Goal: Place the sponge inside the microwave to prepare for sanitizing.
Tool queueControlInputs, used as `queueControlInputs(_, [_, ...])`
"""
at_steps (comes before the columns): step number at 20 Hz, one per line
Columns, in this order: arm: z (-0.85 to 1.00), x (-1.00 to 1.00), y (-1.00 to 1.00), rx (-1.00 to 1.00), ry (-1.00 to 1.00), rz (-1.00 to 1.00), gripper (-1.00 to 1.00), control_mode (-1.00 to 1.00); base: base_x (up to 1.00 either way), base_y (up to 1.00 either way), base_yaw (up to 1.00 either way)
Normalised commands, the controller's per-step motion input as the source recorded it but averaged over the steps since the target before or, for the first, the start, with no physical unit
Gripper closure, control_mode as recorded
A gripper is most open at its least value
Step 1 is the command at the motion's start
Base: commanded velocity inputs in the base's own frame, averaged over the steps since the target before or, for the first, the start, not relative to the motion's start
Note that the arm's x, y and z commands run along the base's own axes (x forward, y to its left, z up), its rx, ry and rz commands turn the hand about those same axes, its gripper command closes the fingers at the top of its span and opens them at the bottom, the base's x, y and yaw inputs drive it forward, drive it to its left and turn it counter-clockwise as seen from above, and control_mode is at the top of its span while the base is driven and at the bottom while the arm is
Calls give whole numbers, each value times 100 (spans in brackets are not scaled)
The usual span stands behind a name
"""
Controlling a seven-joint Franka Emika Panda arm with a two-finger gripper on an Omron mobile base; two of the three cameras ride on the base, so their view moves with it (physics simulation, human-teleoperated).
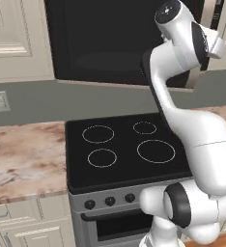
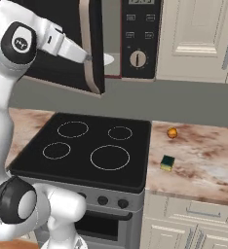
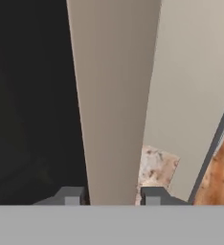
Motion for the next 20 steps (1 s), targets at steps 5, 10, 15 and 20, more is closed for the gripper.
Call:
queueControlInputs(5, [4, -39, 54, 0, 0, 0, 100, -100, 0, 0, 0])
queueControlInputs(10, [0, -47, 60, 0, 0, 1, 100, -100, 0, 0, 0])
queueControlInputs(15, [0, -35, 65, 0, 0, 7, 100, -100, 0, 0, 0])
queueControlInputs(20, [0, -19, 64, -1, 0, 5, 100, -100, 0, 0, 0])
